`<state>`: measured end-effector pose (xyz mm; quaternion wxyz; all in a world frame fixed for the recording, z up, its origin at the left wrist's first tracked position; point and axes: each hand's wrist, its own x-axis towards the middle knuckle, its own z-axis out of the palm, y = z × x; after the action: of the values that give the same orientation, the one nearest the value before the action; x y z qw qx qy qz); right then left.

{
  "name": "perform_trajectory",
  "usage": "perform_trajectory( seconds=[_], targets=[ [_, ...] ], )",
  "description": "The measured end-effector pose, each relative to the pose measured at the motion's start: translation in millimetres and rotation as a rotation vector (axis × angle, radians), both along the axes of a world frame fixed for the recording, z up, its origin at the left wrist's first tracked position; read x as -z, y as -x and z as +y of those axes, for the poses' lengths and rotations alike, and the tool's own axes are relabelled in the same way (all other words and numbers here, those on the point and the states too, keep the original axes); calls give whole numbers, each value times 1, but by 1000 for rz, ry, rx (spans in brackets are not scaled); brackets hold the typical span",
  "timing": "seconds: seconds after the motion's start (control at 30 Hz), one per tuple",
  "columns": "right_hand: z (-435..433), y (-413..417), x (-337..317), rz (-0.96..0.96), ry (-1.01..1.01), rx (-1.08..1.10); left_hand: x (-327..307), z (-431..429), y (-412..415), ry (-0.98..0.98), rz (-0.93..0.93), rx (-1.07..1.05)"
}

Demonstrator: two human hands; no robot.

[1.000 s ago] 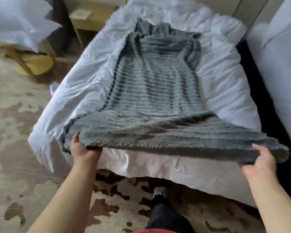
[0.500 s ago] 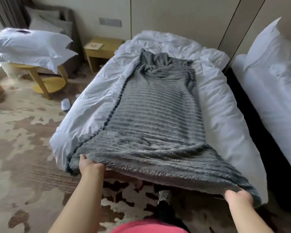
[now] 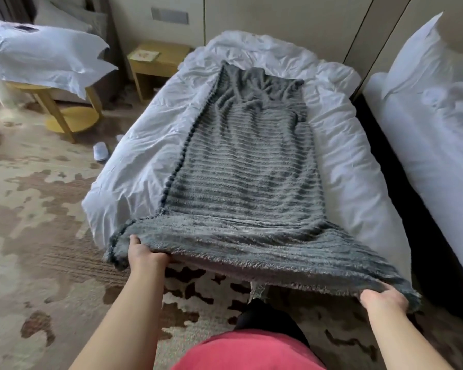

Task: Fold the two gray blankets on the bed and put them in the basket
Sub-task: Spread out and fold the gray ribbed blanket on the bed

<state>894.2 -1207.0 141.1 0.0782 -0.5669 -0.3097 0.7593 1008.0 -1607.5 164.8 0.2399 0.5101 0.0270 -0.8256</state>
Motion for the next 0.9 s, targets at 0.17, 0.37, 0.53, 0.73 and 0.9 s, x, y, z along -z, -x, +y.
perform_trajectory(
  seconds=[0.17,0.37,0.53,0.73,0.9],
  targets=[
    [0,31,-34,179,86,-184,-7,-4,15,83,86,-7],
    [-14,81,-50,82,-62,-63,-15,-17,58,121,125,8],
    [-28,134,-57,82,-18,-152,-16,-36,108,149,119,19],
    [-51,210,-49,178,-20,-273,-18,-65,183,202,82,34],
    [-71,302,-28,186,36,-232,3,-90,268,281,69,-3]
  ],
)
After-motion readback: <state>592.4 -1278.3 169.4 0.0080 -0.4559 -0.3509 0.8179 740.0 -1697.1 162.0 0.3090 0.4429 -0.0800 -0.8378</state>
